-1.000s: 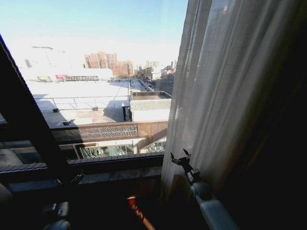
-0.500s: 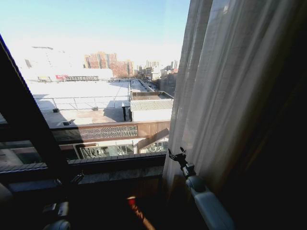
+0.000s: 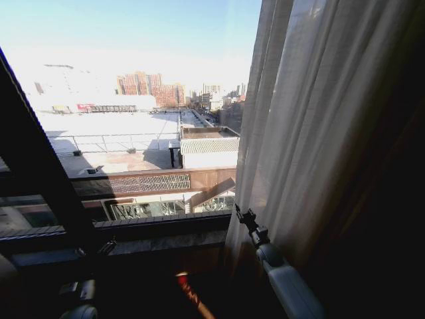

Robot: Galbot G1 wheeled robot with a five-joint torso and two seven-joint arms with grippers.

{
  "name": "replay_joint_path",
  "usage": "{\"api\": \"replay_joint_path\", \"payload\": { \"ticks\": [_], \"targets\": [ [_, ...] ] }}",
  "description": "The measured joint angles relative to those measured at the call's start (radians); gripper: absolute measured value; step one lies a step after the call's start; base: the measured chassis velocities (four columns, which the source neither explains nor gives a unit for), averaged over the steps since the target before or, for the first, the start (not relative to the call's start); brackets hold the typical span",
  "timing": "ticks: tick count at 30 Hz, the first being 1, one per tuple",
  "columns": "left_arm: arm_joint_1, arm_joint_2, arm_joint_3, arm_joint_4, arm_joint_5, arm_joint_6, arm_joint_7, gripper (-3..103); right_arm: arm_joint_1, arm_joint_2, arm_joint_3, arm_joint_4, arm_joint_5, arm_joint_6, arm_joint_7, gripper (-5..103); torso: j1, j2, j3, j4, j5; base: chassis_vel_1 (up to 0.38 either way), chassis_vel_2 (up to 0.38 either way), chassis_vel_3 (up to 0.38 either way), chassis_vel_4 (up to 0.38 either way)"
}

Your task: Open the curtains by pulling them apart, changing their state from closed to fully open.

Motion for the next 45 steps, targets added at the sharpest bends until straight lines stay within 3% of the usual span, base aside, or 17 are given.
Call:
{"api": "replay_joint_path", "payload": {
  "ticks": [2,3,5,6,8,28,45],
  "targets": [
    [0.000,0.000,0.000,0.000,0.000,0.000,0.000,100,-0.006,0.002,0.007,0.002,0.023,0.002,-0.020,20,0.000,0.000,0.000,0.0000,0.0000,0.000,0.000,0.000,0.000],
    [0.000,0.000,0.000,0.000,0.000,0.000,0.000,100,-0.009,0.003,0.012,0.002,0.026,0.004,-0.031,9,0.000,0.000,0.000,0.0000,0.0000,0.000,0.000,0.000,0.000],
    [0.000,0.000,0.000,0.000,0.000,0.000,0.000,100,-0.011,0.004,0.014,0.002,0.027,0.005,-0.037,9,0.000,0.000,0.000,-0.0001,0.0000,0.000,0.000,0.000,0.000],
    [0.000,0.000,0.000,0.000,0.000,0.000,0.000,100,-0.014,0.006,0.019,0.002,0.029,0.008,-0.049,2,0.000,0.000,0.000,0.0000,0.0000,0.000,0.000,0.000,0.000],
    [0.000,0.000,0.000,0.000,0.000,0.000,0.000,100,-0.016,0.008,0.023,0.001,0.033,0.009,-0.062,1,0.000,0.000,0.000,0.0000,0.0000,0.000,0.000,0.000,0.000],
    [0.000,0.000,0.000,0.000,0.000,0.000,0.000,100,-0.018,0.009,0.043,-0.005,0.055,-0.002,-0.066,0,0.000,0.000,0.000,0.0001,-0.0001,-0.053,-0.058,0.056,0.060],
    [0.000,0.000,0.000,0.000,0.000,0.000,0.000,100,-0.031,-0.001,0.064,-0.007,0.058,0.011,-0.078,0,0.000,0.000,0.000,-0.0001,-0.0003,-0.311,-0.298,0.303,0.299]
  ]
}}
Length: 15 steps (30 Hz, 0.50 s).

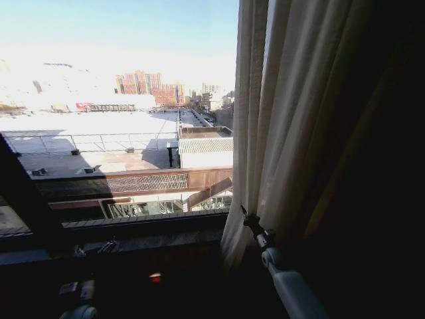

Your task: Open the curtains by pulling them apart, changing their state from closed to fully open.

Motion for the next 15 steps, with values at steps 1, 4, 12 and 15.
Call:
{"api": "replay_joint_path", "payload": {
  "ticks": [1,4,12,15],
  "targets": [
    [0.000,0.000,0.000,0.000,0.000,0.000,0.000,100,0.000,-0.001,0.001,0.000,0.001,0.001,-0.003,0,0.000,0.000,0.000,0.0000,0.0004,-0.361,-0.353,0.359,0.353],
    [0.000,0.000,0.000,0.000,0.000,0.000,0.000,100,-0.001,-0.001,0.003,0.000,0.002,0.005,-0.001,0,0.000,0.000,0.000,0.0000,0.0002,-0.365,-0.386,0.361,0.379],
    [0.000,0.000,0.000,0.000,0.000,0.000,0.001,100,0.004,-0.001,0.001,0.001,0.005,0.023,0.016,0,0.000,0.000,0.000,-0.0004,0.0009,-0.248,-0.245,0.257,0.245],
    [0.000,0.000,0.000,0.000,0.000,0.000,0.001,100,0.003,-0.001,0.002,0.001,-0.003,0.031,0.010,0,0.000,0.000,0.000,-0.0005,0.0007,-0.059,-0.049,0.085,0.031]
  ]
}}
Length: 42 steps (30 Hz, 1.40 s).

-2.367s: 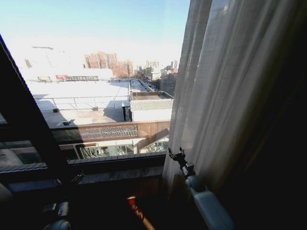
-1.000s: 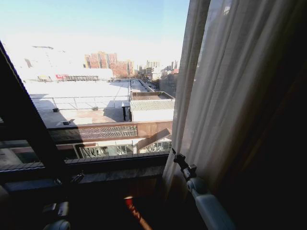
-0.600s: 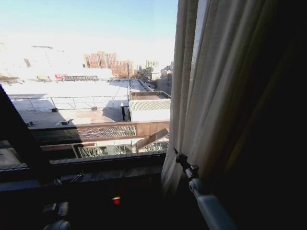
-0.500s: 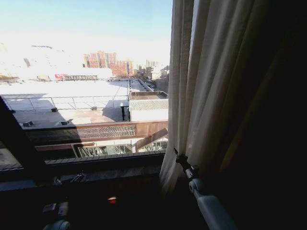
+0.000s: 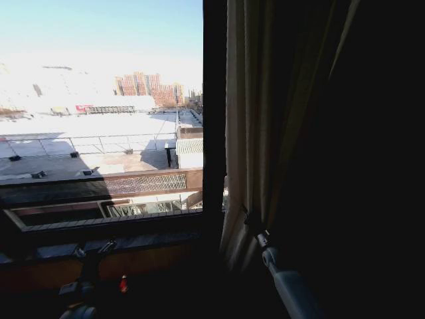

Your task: Open the curtains by pulling them apart, changing their state from closed to fully open.

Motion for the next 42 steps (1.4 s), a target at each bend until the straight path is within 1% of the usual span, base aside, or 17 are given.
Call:
{"api": "replay_joint_path", "payload": {
  "ticks": [3,5,7,8,10,12,13,15,17,18,21,23,30,38,40,41,42],
  "targets": [
    [0.000,0.000,0.000,0.000,0.000,0.000,0.000,100,-0.001,-0.001,0.000,-0.002,-0.005,0.003,-0.003,0,0.000,0.000,0.000,0.0003,-0.0002,0.000,0.000,0.000,0.000],
    [0.000,0.000,0.000,0.000,0.000,0.000,0.000,100,0.001,-0.003,0.001,-0.008,-0.008,0.001,0.005,0,0.000,0.000,0.000,0.0008,-0.0015,0.035,0.058,-0.045,-0.030],
    [0.000,0.000,-0.001,0.000,0.000,0.000,-0.001,100,0.014,-0.008,0.010,-0.023,-0.016,-0.013,0.046,0,0.000,0.000,0.000,0.0012,-0.0003,0.078,0.045,-0.053,-0.031],
    [0.000,0.000,-0.001,0.000,0.000,0.000,-0.001,100,0.014,-0.008,0.010,-0.023,-0.016,-0.013,0.046,0,0.000,0.000,0.000,0.0012,-0.0003,0.078,0.045,-0.064,-0.028],
    [0.000,0.000,-0.001,0.000,0.000,0.000,-0.001,100,0.033,-0.016,0.033,-0.046,-0.025,-0.029,0.093,0,0.000,0.000,0.000,0.0009,-0.0007,0.012,0.019,-0.032,-0.003],
    [0.000,0.000,-0.001,0.000,0.000,0.000,-0.001,100,0.049,-0.022,0.069,-0.073,-0.067,-0.044,0.135,0,0.000,0.000,0.000,0.0006,-0.0003,0.000,0.000,0.000,0.000],
    [0.000,0.000,-0.001,0.000,0.000,0.000,-0.001,100,0.049,-0.022,0.069,-0.073,-0.067,-0.044,0.135,0,0.000,0.000,0.000,0.0006,-0.0003,0.000,0.000,0.000,0.000],
    [0.000,0.000,-0.001,0.000,0.000,0.000,-0.001,100,0.057,-0.028,0.101,-0.093,-0.106,-0.056,0.186,0,0.000,0.000,0.000,0.0005,-0.0001,0.000,0.000,0.000,0.000],
    [0.000,0.000,0.000,0.000,0.000,0.000,-0.001,100,0.052,-0.047,0.125,-0.094,-0.104,-0.080,0.247,0,0.000,0.000,0.000,0.0006,-0.0002,0.000,0.000,0.000,0.000],
    [0.000,0.000,0.000,0.000,0.000,0.000,-0.001,100,0.052,-0.047,0.125,-0.094,-0.104,-0.080,0.247,0,0.000,0.000,0.000,0.0006,-0.0002,0.000,0.000,0.000,0.000],
    [0.000,0.000,0.000,0.000,0.000,0.000,-0.001,100,0.043,-0.079,0.154,-0.100,-0.097,-0.097,0.314,0,0.000,0.000,0.000,0.0006,-0.0005,0.000,0.000,0.000,0.000],
    [0.000,0.000,-0.001,0.000,0.000,0.000,-0.001,100,0.033,-0.098,0.168,-0.097,-0.095,-0.109,0.340,0,0.000,0.000,0.000,0.0006,-0.0005,0.000,0.000,0.000,0.000],
    [0.000,0.000,0.000,0.000,0.000,0.000,-0.001,100,0.001,-0.120,0.189,-0.067,-0.089,-0.143,0.383,0,0.000,0.000,0.000,0.0004,-0.0003,0.000,0.000,0.000,0.000],
    [0.000,0.000,0.000,0.000,0.000,0.000,-0.001,100,-0.033,-0.091,0.158,-0.020,-0.103,-0.144,0.407,0,0.000,0.000,0.000,0.0005,-0.0004,0.000,0.000,0.000,0.000],
    [0.000,0.000,0.000,0.000,0.000,0.000,-0.001,100,-0.042,-0.088,0.149,-0.003,-0.095,-0.143,0.402,-3,0.000,0.000,0.000,0.0005,-0.0004,0.000,0.000,0.000,0.000],
    [0.000,0.000,0.000,0.000,0.000,0.000,-0.001,100,-0.054,-0.086,0.139,0.017,-0.087,-0.145,0.384,1,0.000,0.000,0.000,0.0005,-0.0003,0.000,0.000,0.000,0.000],
    [0.000,0.000,0.000,0.000,0.000,0.000,-0.001,100,-0.065,-0.084,0.133,0.037,-0.081,-0.146,0.361,1,0.000,0.000,0.000,0.0004,-0.0001,0.000,0.000,0.000,0.000]
  ]
}}
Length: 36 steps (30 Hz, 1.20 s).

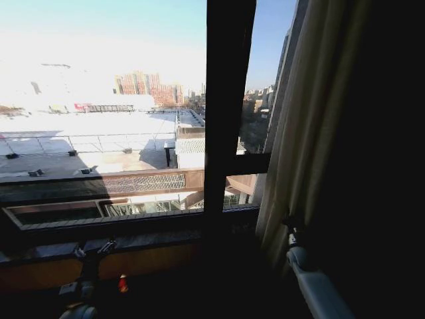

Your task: Open the curtains by pulling them apart, changing their state from closed to fully open.

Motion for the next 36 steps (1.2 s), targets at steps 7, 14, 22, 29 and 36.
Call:
{"api": "replay_joint_path", "payload": {
  "ticks": [7,14,22,29,36],
  "targets": [
    [0.000,0.000,0.000,0.000,0.000,0.000,0.000,100,-0.069,0.005,-0.026,0.092,0.036,0.026,-0.116,33,0.000,0.000,0.000,0.0001,-0.0003,0.000,0.000,0.000,0.000],
    [0.000,0.000,0.000,0.000,0.000,0.000,0.000,100,-0.155,-0.004,-0.030,0.180,0.038,0.056,-0.151,55,0.000,0.000,0.000,0.0000,-0.0003,0.000,0.000,0.000,0.000],
    [0.000,0.000,0.000,0.000,0.000,0.000,0.000,100,-0.224,-0.012,-0.025,0.266,0.037,0.056,-0.152,77,0.000,0.000,0.000,0.0000,-0.0004,0.000,0.000,0.000,0.000],
    [0.000,0.000,0.000,0.000,0.000,0.000,0.000,100,-0.250,-0.010,-0.023,0.310,0.038,0.047,-0.142,100,0.000,0.000,0.000,0.0001,-0.0003,0.000,0.000,0.000,0.000],
    [0.000,0.000,0.000,0.000,0.000,0.000,0.000,100,-0.249,-0.009,-0.022,0.310,0.037,0.046,-0.141,100,0.000,0.000,0.000,0.0001,-0.0003,0.000,0.000,0.000,0.000]
  ]
}}
